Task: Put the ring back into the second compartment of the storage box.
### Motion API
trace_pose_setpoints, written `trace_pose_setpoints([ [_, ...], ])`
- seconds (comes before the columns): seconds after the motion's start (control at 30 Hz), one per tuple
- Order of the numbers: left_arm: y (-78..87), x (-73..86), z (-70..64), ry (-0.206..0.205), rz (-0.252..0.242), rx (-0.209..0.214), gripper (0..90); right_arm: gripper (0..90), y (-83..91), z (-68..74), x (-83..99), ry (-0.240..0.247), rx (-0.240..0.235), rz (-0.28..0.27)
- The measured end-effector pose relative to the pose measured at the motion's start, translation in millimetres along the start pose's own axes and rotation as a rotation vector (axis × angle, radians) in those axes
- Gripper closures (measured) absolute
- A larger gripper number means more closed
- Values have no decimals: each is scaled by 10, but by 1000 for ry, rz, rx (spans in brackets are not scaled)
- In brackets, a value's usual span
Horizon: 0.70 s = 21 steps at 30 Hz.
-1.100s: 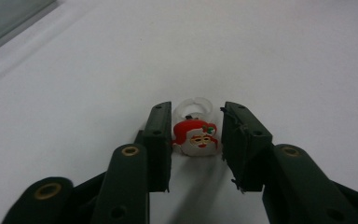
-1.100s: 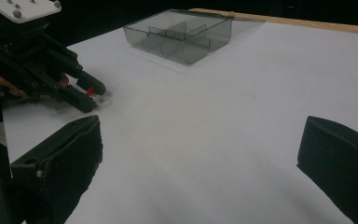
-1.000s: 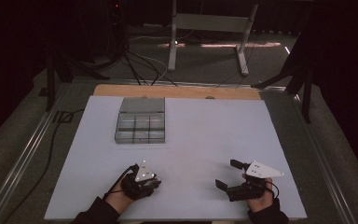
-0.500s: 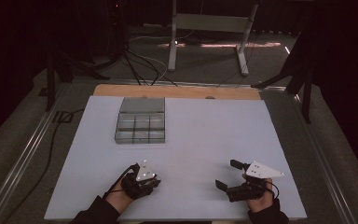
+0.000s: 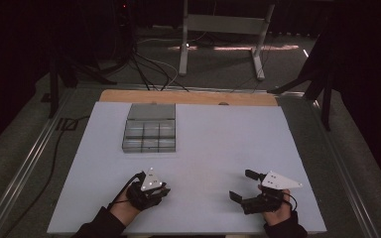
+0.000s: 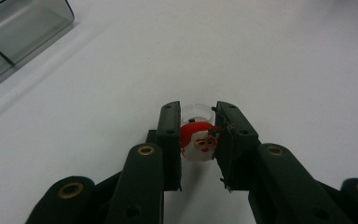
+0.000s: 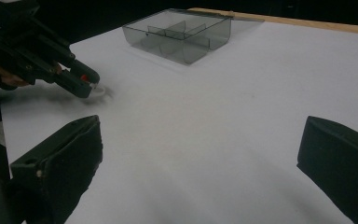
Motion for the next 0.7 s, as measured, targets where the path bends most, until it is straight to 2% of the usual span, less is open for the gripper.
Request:
trace_pose_setpoints([
  [0.27,42,-38,22,9,-11,9,734,0,2,4,-5,7,0,-1],
  [0.7,87,-95,66,-1,-19,15,734,0,0,0,-7,3,-1,-6],
])
Point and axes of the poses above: each handheld gripper's, and its own axes: y roughly backward along the jaws, x roughly out of its underside, z roughly to its left, the point moved 7 cm from there along -y, roughly forward along the jaws, and after that the axes turned 2 degrees about y, right-handed, at the moved point
